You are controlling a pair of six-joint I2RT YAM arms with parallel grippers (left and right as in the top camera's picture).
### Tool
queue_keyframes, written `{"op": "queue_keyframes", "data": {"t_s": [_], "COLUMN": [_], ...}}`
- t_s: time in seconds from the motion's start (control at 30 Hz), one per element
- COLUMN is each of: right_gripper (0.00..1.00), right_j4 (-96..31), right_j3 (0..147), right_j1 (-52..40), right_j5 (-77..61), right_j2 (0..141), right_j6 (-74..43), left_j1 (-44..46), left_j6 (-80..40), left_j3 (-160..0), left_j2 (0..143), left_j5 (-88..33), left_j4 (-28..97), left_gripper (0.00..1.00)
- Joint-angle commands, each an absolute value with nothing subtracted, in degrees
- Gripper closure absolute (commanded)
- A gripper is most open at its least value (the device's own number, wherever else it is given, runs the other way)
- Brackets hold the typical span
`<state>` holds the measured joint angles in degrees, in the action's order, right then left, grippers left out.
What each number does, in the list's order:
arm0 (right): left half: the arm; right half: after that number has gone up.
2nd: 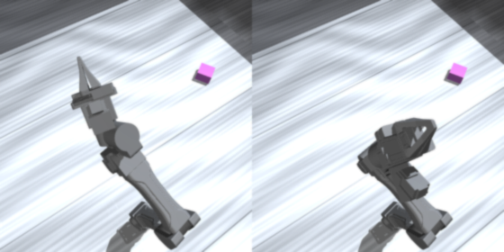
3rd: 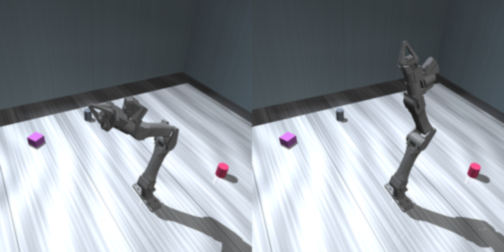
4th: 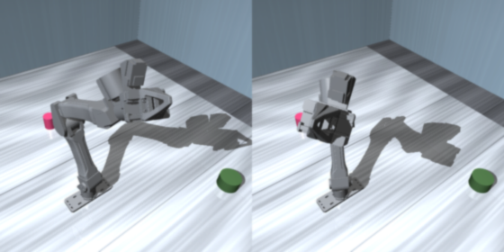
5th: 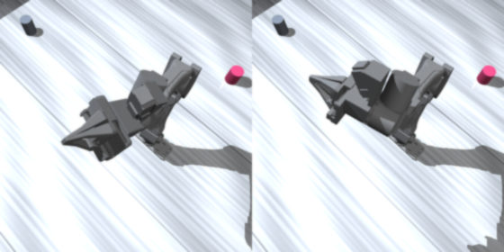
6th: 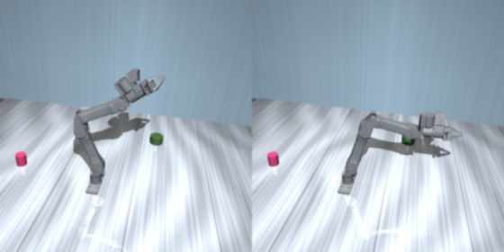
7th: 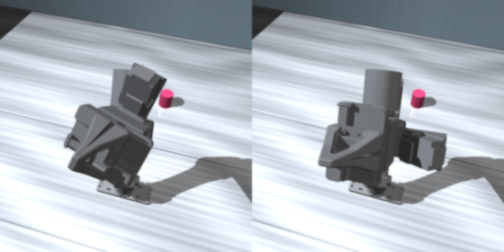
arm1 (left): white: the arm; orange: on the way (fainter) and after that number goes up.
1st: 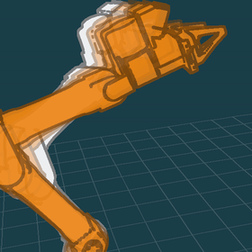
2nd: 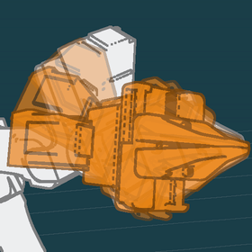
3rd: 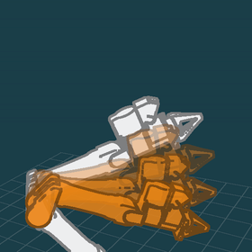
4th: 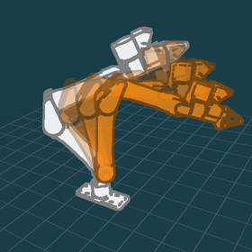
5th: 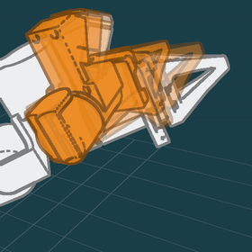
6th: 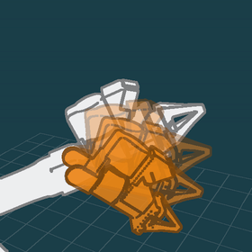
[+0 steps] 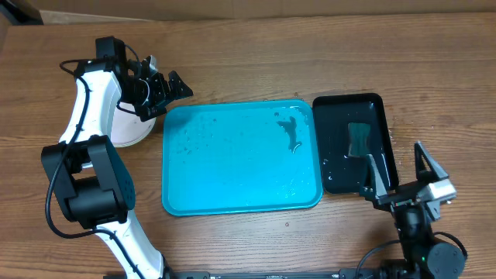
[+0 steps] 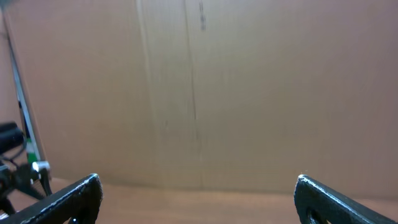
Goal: Clean dirty plates on tray and stack at the side
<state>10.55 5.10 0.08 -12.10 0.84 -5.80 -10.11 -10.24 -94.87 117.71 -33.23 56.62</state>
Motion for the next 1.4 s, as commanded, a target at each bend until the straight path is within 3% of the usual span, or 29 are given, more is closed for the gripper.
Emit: {"op": "queue_keyframes", "data": {"t_s": [0.0, 0.33, 0.5, 1.37], "right_gripper": [0.00, 0.00, 0.00, 0.00], "right_j4": [10.9, -3.6, -3.8, -3.7], "right_j3": [1.9, 0.4, 0.4, 0.4], "right_j1": [0.4, 0.4, 0.3, 0.3], "right_j5": [-12.6, -12.3, -12.1, -12.1], "right_j2": [0.2, 0.2, 0.2, 0.2], "right_j6": [-6.2, -2.1, 3.1, 3.0], "left_j1": [-10.1, -10.1, -10.1, -10.1], "left_j6": [-8.8, -8.8, -8.8, -8.8], "left_j3": [-95.0, -95.0, -95.0, -95.0], "left_j2": [117.6, 117.6, 117.6, 117.6], "left_j5": [-33.9, -33.9, -33.9, -33.9], "left_j4": [56.7, 56.7, 56.7, 56.7], "left_gripper": [0.00, 0.00, 0.00, 0.00]}}
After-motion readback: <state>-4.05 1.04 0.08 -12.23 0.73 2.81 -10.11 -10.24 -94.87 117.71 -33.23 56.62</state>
